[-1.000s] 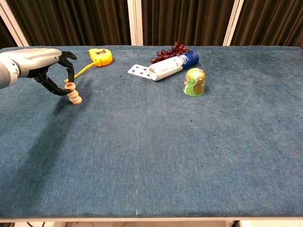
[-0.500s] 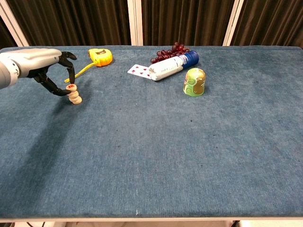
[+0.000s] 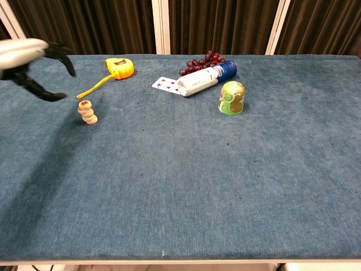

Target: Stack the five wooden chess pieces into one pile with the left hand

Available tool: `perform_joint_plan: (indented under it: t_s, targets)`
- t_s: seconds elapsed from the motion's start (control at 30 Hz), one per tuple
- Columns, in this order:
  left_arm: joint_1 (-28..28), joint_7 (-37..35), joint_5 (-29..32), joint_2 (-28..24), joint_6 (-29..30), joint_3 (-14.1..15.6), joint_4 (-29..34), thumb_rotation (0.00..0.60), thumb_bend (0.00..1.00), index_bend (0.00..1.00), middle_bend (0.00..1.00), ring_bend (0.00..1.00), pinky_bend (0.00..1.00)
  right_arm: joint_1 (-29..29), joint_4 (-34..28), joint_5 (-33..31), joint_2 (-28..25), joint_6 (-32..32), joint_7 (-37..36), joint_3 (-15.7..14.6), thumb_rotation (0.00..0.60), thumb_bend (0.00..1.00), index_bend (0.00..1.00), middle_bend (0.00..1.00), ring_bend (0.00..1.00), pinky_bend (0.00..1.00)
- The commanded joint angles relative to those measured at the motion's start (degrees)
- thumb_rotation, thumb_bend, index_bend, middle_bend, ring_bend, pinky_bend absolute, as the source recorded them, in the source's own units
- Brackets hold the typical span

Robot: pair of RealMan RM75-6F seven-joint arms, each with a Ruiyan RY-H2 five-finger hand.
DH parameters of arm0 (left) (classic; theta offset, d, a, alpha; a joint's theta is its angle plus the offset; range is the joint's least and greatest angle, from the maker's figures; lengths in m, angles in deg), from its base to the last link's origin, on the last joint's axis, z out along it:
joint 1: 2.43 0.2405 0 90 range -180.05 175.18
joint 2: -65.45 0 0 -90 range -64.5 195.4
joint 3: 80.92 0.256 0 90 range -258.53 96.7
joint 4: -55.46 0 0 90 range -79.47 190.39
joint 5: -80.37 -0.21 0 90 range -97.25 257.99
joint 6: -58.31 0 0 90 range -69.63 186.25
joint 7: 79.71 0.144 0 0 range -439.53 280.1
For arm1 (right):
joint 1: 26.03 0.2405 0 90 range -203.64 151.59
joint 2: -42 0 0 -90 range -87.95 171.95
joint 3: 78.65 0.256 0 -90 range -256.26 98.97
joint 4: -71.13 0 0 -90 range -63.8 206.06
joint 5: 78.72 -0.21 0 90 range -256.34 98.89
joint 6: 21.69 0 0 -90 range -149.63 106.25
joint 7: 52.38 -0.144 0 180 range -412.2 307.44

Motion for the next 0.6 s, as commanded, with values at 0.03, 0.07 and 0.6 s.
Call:
perform_joint_plan:
  t_s: [0.03, 0.07, 0.6]
  targets:
    - [5.3, -4.2, -5.8, -3.2, 6.2, 3.0, 2.3, 0.599, 0.24, 0.22, 0.0, 0.0, 0.0, 0.2, 0.0, -0.1, -0.3, -0.5, -0.5, -0.1, 0.6, 0.12, 0.0, 0.0, 0.0, 0.0]
    - [6.6, -5.0, -7.3, -3.6, 8.1, 3.7, 2.1, 0.591, 0.22, 0.2, 0.0, 0.0, 0.0, 0.2, 0.0, 0.0, -0.3, -0.6, -0.6, -0.2, 0.6, 0.12, 0.0, 0.0, 0.0, 0.0]
    - [28.6, -16.6, -22.0, -10.7, 31.8, 14.4, 0.8, 0.578, 0.19, 0.18, 0.01, 0.0, 0.0, 0.9, -3.8, 3.1, -1.4, -0.8, 2.5, -1.5, 0.6, 0.12, 0.0, 0.0, 0.0, 0.0]
